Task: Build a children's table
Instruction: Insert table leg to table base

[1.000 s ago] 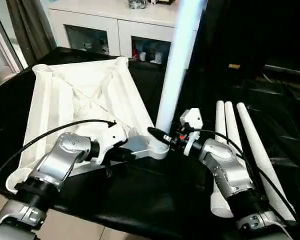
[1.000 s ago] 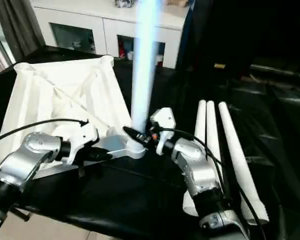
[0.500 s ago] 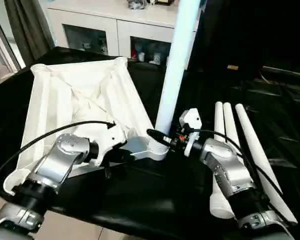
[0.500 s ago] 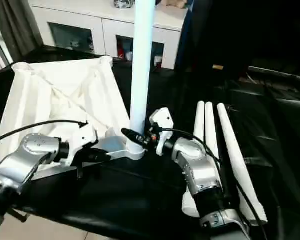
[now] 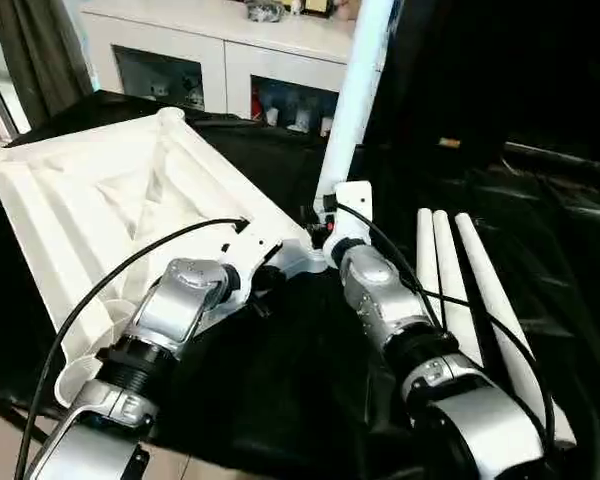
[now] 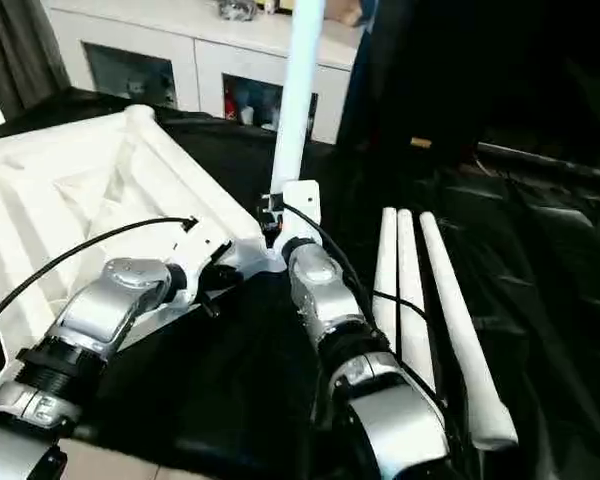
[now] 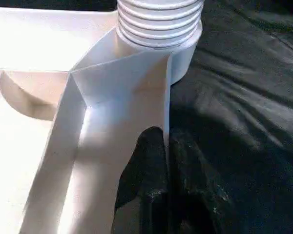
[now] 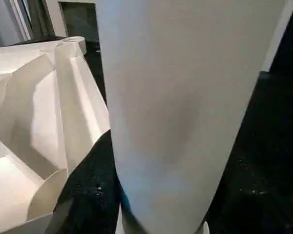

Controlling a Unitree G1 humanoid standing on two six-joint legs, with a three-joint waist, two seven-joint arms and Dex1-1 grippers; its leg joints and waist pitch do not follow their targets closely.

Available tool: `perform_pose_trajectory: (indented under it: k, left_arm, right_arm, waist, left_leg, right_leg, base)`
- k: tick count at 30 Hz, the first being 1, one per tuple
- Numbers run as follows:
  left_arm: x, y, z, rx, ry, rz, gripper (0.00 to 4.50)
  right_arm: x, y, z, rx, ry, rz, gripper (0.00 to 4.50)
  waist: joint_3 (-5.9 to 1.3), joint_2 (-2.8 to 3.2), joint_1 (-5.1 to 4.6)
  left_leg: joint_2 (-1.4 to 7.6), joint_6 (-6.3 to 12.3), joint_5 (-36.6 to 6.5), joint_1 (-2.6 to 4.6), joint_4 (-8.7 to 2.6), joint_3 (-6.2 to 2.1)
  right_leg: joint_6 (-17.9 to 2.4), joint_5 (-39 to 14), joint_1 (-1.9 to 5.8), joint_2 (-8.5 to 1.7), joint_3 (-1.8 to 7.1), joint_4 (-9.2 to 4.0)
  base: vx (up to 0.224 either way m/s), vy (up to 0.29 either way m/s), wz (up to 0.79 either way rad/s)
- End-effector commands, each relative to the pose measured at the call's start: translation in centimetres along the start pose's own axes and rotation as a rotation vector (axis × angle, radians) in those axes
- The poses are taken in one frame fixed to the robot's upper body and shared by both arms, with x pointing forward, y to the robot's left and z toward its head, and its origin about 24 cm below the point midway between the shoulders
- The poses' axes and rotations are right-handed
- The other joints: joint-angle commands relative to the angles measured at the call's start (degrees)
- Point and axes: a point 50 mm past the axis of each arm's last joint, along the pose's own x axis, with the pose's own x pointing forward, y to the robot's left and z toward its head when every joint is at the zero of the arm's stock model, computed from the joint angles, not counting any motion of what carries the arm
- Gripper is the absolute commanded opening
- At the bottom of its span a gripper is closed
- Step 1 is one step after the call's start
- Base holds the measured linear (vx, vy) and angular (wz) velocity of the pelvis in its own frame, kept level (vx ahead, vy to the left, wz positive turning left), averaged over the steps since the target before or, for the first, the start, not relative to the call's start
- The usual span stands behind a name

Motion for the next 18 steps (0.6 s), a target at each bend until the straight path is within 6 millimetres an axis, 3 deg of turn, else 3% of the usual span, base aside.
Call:
perform_pose_trajectory:
  k: [1, 4, 10, 18]
  left_arm:
    - [-0.89, 1.00, 1.22, -0.004, -0.071, 0.058, 0.00]
    - [-0.89, 1.00, 1.22, -0.004, -0.071, 0.058, 0.00]
    - [-0.89, 1.00, 1.22, -0.004, -0.071, 0.058, 0.00]
    - [-0.89, 1.00, 1.22, -0.004, -0.071, 0.058, 0.00]
  right_arm:
    - [-1.47, -0.15, -5.37, 0.036, 0.231, -0.005, 1.88]
    - [-1.47, -0.15, -5.37, 0.036, 0.231, -0.005, 1.88]
    - [-1.47, -0.15, -5.37, 0.036, 0.231, -0.005, 1.88]
    - [-1.47, -0.15, -5.37, 0.036, 0.231, -0.005, 1.88]
  waist:
    - [-2.42, 0.60, 0.43]
    - [-2.33, 0.69, 0.41]
    - [-2.14, 0.69, 0.39]
    - [-2.02, 0.71, 0.37]
  left_leg:
    - [0.44, 0.09, -10.2, -1.14, -4.63, 0.56]
    - [0.46, -0.04, -9.6, -1.06, -4.69, 0.61]
    - [0.54, -0.59, -12.8, -0.92, -4.93, 0.49]
    - [0.60, -0.74, -13.5, -0.95, -5.07, 0.45]
  right_leg:
    - [-8.8, -12.3, 2.65, -3.17, 1.72, -3.74]
    - [-9.0, -11.5, 2.68, -3.12, 1.64, -3.71]
    - [-7.8, -17.0, 2.43, -3.25, 1.73, -4.28]
    - [-7.6, -17.5, 2.32, -3.26, 1.79, -4.38]
  base:
    - [0.000, 0.000, 0.00]
    - [0.000, 0.000, 0.00]
    - [0.000, 0.000, 0.00]
    - [0.000, 0.000, 0.00]
